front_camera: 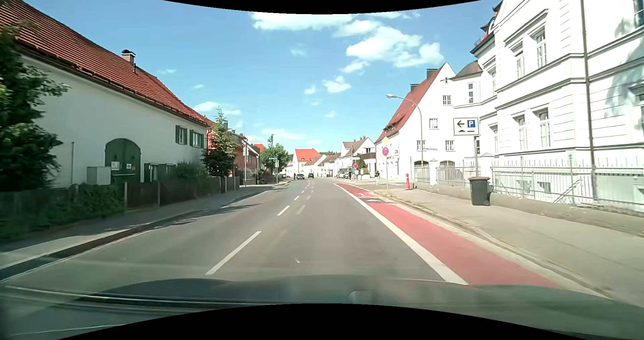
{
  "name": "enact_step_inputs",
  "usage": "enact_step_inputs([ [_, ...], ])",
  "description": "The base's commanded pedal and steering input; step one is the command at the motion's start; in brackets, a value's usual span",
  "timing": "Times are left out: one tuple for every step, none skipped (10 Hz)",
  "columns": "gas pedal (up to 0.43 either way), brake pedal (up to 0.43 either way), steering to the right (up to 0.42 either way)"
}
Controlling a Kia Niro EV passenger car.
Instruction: Follow the waypoints while adhering to traffic rules and regulations
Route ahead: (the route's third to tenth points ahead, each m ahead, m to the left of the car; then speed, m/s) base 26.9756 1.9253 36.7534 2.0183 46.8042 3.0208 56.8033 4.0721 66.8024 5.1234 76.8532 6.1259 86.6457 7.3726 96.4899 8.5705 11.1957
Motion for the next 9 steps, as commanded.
enact_step_inputs([
  [0.098,0.006,-0.016],
  [0.098,0.006,-0.016],
  [0.098,0.006,-0.016],
  [0.098,0.006,-0.016],
  [0.087,0.006,-0.015],
  [0.079,0.006,-0.015],
  [0.079,0.006,-0.015],
  [0.079,0.006,-0.014],
  [0.079,0.006,-0.014],
])
